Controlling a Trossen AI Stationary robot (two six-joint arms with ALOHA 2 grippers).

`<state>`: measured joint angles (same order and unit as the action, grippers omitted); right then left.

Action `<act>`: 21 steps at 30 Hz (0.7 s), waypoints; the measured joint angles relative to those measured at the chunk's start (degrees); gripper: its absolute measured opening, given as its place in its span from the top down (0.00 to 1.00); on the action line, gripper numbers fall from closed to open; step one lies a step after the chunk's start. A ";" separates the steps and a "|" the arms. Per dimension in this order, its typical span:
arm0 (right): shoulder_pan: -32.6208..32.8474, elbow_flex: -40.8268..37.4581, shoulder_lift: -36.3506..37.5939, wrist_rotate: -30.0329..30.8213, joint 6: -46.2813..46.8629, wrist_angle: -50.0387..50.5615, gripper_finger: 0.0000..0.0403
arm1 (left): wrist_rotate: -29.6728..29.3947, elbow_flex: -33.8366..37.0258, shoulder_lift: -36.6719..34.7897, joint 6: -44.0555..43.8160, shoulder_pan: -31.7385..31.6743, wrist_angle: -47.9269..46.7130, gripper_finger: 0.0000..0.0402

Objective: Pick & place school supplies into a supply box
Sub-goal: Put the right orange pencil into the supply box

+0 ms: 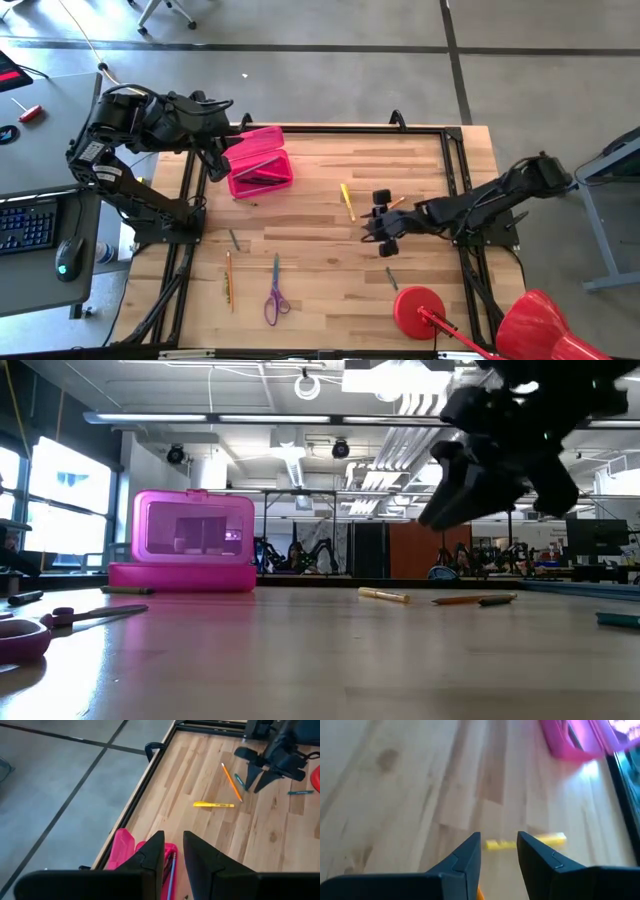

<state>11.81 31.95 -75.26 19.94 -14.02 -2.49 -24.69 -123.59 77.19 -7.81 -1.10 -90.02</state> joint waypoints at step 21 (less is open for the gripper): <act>-19.75 -18.86 0.02 -19.19 -3.55 -15.79 0.79 | 0.07 0.00 0.00 -0.22 0.00 0.44 0.75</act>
<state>-7.94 13.09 -75.24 0.75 -17.58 -18.28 -24.62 -123.59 77.19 -8.03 -1.10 -89.58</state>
